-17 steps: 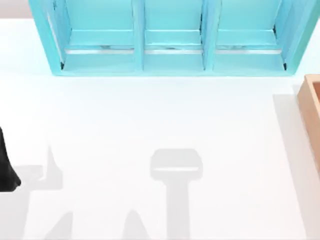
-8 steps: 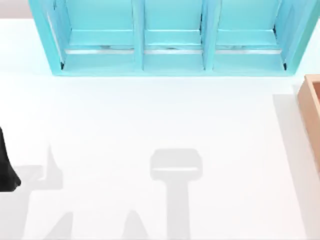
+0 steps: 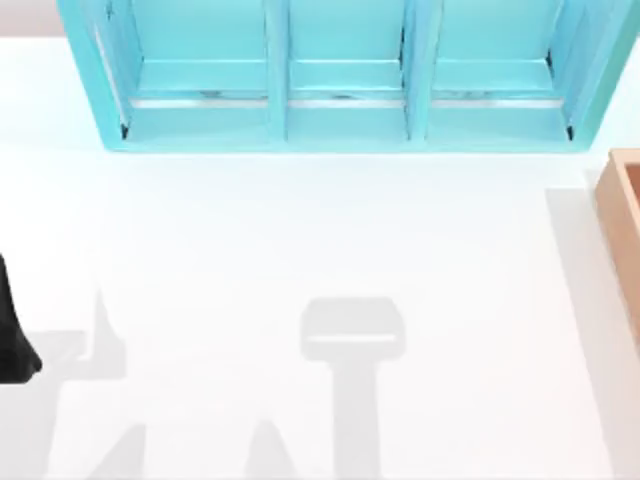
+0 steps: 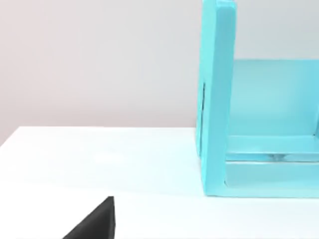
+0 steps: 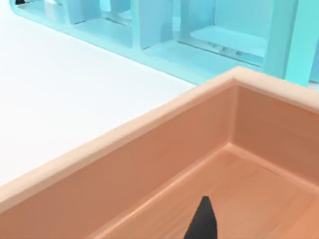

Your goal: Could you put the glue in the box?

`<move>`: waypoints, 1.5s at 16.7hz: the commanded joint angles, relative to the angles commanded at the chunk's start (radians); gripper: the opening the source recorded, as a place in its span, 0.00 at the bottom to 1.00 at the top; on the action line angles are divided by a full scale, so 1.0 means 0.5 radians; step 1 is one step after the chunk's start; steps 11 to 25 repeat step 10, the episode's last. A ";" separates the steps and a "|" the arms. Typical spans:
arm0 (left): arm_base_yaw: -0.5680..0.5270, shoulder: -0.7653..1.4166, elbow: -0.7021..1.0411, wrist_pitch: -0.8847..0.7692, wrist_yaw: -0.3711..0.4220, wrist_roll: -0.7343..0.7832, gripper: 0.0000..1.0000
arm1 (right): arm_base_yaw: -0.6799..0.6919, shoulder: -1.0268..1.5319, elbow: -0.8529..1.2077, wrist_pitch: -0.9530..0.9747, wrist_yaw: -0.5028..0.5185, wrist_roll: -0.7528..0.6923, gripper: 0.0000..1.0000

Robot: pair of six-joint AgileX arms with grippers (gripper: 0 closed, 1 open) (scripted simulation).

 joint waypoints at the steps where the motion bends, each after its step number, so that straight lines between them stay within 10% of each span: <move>1: 0.000 0.000 0.000 0.000 0.000 0.000 1.00 | 0.000 0.000 0.000 0.000 0.000 0.000 0.75; 5: 0.000 0.000 0.000 0.000 0.000 0.000 1.00 | 0.000 0.000 0.000 0.000 0.000 0.000 1.00; 25: 0.000 0.000 0.000 0.000 0.000 0.000 1.00 | 0.000 0.000 0.000 0.000 0.000 0.000 1.00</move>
